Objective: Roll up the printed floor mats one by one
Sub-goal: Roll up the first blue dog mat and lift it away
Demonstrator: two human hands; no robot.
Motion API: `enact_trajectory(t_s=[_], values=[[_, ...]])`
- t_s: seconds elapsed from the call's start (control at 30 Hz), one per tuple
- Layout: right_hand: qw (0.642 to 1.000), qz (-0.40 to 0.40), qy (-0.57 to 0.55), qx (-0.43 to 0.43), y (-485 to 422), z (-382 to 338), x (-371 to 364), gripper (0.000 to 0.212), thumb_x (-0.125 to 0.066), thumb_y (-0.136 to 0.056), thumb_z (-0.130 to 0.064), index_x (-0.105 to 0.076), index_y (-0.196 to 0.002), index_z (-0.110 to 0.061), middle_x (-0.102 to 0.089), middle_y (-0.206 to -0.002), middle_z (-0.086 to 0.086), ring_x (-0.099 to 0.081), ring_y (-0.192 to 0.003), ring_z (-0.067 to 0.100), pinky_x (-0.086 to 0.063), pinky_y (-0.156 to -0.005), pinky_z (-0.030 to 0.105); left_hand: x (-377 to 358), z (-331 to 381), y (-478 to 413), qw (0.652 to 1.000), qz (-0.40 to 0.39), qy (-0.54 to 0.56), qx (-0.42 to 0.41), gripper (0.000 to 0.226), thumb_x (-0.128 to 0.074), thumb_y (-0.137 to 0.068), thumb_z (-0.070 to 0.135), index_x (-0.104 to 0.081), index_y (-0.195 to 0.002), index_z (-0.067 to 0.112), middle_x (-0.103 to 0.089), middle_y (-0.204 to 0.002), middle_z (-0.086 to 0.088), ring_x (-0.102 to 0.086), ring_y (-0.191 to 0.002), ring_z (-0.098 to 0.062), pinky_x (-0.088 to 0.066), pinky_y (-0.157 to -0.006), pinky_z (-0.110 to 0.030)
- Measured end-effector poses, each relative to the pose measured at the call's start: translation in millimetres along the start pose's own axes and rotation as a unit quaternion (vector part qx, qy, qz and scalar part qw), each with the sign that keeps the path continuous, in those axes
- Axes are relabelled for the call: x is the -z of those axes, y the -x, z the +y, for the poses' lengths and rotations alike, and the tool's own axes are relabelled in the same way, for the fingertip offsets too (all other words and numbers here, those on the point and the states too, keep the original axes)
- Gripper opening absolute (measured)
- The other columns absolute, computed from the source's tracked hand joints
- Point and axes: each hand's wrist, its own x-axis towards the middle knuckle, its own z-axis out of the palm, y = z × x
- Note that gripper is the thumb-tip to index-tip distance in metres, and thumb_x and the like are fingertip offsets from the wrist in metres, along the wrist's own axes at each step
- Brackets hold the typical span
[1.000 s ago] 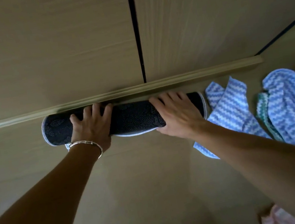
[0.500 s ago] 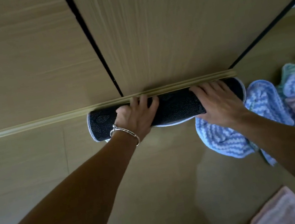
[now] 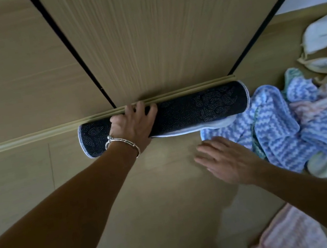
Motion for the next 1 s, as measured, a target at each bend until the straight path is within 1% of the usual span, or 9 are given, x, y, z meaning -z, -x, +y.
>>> enact_trajectory(t_s=[0.13,0.23,0.47,0.6,0.7,0.8,0.87,0.93,1.0], values=[[0.993,-0.029,0.086,-0.08,24,46,-12,0.034,-0.061,-0.081,-0.012,-0.06,-0.115,-0.004,-0.058,-0.116,0.015,-0.053,-0.11,0.033,-0.038,-0.095,0.048,1,2,4,1.0,0.014,-0.004,0.008,0.078,-0.061,-0.083,0.045,-0.015,-0.142,0.021,-0.037,-0.127,-0.009,-0.047,-0.108,-0.028,-0.045,-0.067,-0.038],[0.99,-0.025,0.087,-0.104,20,55,-10,0.036,-0.042,-0.091,-0.017,-0.061,-0.118,-0.003,-0.059,-0.113,0.014,-0.057,-0.105,0.034,-0.039,-0.097,0.049,1,15,9,0.999,0.029,-0.019,-0.018,0.09,-0.058,-0.083,0.037,0.002,-0.149,0.025,-0.028,-0.138,-0.012,-0.037,-0.121,-0.032,-0.042,-0.089,-0.052],[0.973,-0.101,0.04,-0.204,11,33,-13,0.054,-0.069,-0.069,-0.011,-0.06,-0.122,-0.002,-0.056,-0.123,0.015,-0.053,-0.112,0.035,-0.041,-0.096,0.051,7,51,-6,0.997,0.047,-0.022,-0.06,0.101,-0.058,-0.081,0.023,0.017,-0.147,0.028,-0.02,-0.144,-0.014,-0.029,-0.128,-0.034,-0.04,-0.092,-0.057],[0.97,-0.109,0.055,-0.212,23,45,-12,0.047,-0.037,-0.079,-0.012,-0.064,-0.114,0.003,-0.062,-0.117,0.016,-0.059,-0.109,0.035,-0.046,-0.092,0.048,8,61,-6,0.996,0.046,-0.041,-0.062,0.097,-0.056,-0.083,0.02,0.017,-0.147,0.027,-0.013,-0.148,-0.015,-0.023,-0.134,-0.035,-0.039,-0.093,-0.059],[0.924,-0.219,0.086,-0.301,39,69,-4,0.059,-0.016,-0.087,-0.013,-0.049,-0.134,-0.002,-0.043,-0.141,0.015,-0.038,-0.133,0.033,-0.03,-0.107,0.05,8,64,-7,0.996,0.041,-0.048,-0.059,0.095,-0.055,-0.086,0.022,0.018,-0.147,0.026,-0.011,-0.15,-0.016,-0.022,-0.135,-0.035,-0.04,-0.094,-0.058],[0.829,-0.322,0.118,-0.441,45,85,9,0.053,-0.025,-0.097,-0.014,-0.02,-0.149,-0.009,-0.014,-0.156,0.011,-0.008,-0.144,0.032,-0.012,-0.114,0.052,6,61,-9,0.996,0.043,-0.047,-0.061,0.099,-0.057,-0.084,0.024,0.019,-0.147,0.026,-0.013,-0.149,-0.015,-0.024,-0.134,-0.034,-0.041,-0.092,-0.056],[0.845,-0.228,0.071,-0.479,31,83,13,0.05,-0.037,-0.094,-0.018,-0.031,-0.143,-0.008,-0.032,-0.146,0.015,-0.026,-0.137,0.035,-0.019,-0.111,0.052,6,58,-10,0.996,0.04,-0.046,-0.061,0.104,-0.06,-0.081,0.025,0.02,-0.146,0.027,-0.015,-0.15,-0.014,-0.026,-0.134,-0.033,-0.041,-0.091,-0.055],[0.887,-0.088,0.036,-0.453,12,76,12,0.039,-0.047,-0.083,-0.017,-0.053,-0.117,0.001,-0.055,-0.114,0.02,-0.052,-0.108,0.037,-0.038,-0.098,0.052,6,53,-9,0.997,0.037,-0.041,-0.061,0.11,-0.064,-0.078,0.03,0.025,-0.143,0.027,-0.016,-0.15,-0.014,-0.026,-0.134,-0.031,-0.04,-0.092,-0.054],[0.899,0.029,0.048,-0.434,-1,72,12,0.035,-0.06,-0.071,-0.016,-0.058,-0.099,0.005,-0.059,-0.091,0.021,-0.059,-0.083,0.037,-0.048,-0.082,0.05,10,47,-9,0.997,0.024,-0.039,-0.064,0.114,-0.065,-0.08,0.037,0.03,-0.141,0.026,-0.009,-0.152,-0.014,-0.021,-0.137,-0.03,-0.037,-0.095,-0.055]])
